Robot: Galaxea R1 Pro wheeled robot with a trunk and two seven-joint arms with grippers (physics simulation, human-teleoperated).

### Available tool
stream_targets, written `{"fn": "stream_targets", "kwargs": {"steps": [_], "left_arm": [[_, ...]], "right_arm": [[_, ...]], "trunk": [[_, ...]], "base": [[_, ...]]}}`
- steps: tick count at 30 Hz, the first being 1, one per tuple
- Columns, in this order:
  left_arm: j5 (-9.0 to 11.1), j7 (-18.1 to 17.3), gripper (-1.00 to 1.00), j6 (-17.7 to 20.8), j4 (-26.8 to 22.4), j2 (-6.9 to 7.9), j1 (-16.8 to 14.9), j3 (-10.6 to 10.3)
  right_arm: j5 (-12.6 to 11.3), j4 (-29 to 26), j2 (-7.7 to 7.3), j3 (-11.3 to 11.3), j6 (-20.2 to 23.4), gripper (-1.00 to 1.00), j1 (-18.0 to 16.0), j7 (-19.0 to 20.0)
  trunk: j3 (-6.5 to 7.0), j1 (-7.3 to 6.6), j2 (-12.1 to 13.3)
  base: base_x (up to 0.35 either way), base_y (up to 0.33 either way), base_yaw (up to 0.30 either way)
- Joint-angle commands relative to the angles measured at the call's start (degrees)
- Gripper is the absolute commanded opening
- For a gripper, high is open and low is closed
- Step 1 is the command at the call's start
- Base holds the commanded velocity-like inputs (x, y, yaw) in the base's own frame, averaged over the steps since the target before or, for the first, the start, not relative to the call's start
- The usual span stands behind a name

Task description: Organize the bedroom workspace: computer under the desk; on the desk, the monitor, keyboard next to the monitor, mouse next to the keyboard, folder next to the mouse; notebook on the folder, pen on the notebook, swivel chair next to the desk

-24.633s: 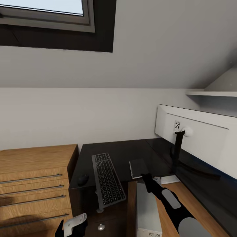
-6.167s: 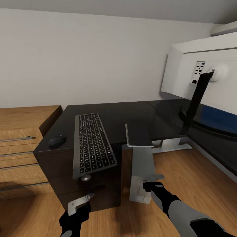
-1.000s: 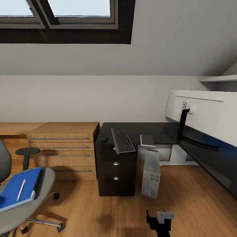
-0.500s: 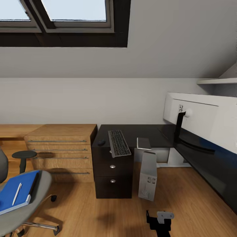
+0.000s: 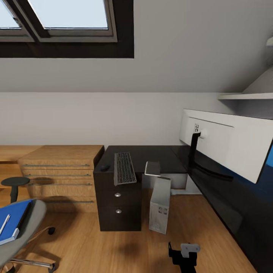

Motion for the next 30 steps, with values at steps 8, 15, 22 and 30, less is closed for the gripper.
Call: {"fn": "stream_targets", "kwargs": {"steps": [8, 15, 22, 30], "left_arm": [[0.6, 0.2, 1.0, -1.6, -0.1, 0.08, 0.0, -0.2], [0.6, 0.2, 1.0, -1.8, -0.1, 0.03, 0.0, -0.2], [0.7, 0.1, 1.0, -1.8, -0.1, 0.09, 0.0, -0.2], [0.5, -0.2, 1.0, -1.8, 3.5, -1.29, 0.0, -0.3]], "right_arm": [[-0.1, 0.1, 0.11, 0.5, -0.1, 1.0, 0.0, -0.4], [-0.1, 0.1, 0.13, 0.5, 0.0, 1.0, 0.0, -0.4], [-0.1, 0.1, 0.13, 0.5, 0.0, 1.0, 0.0, -0.4], [-0.1, 0.2, 0.1, 0.5, 0.0, 1.0, 0.0, -0.4]], "trunk": [[1.39, -1.77, 3.2], [2.65, -3.3, 6.0], [3.9, -4.84, 8.8], [5.34, -6.6, 12.0]], "base": [[0.0, -0.07, 0.108], [0.0, -0.008, 0.234], [0.0, -0.001, 0.097], [0.0, 0.0, 0.012]]}}
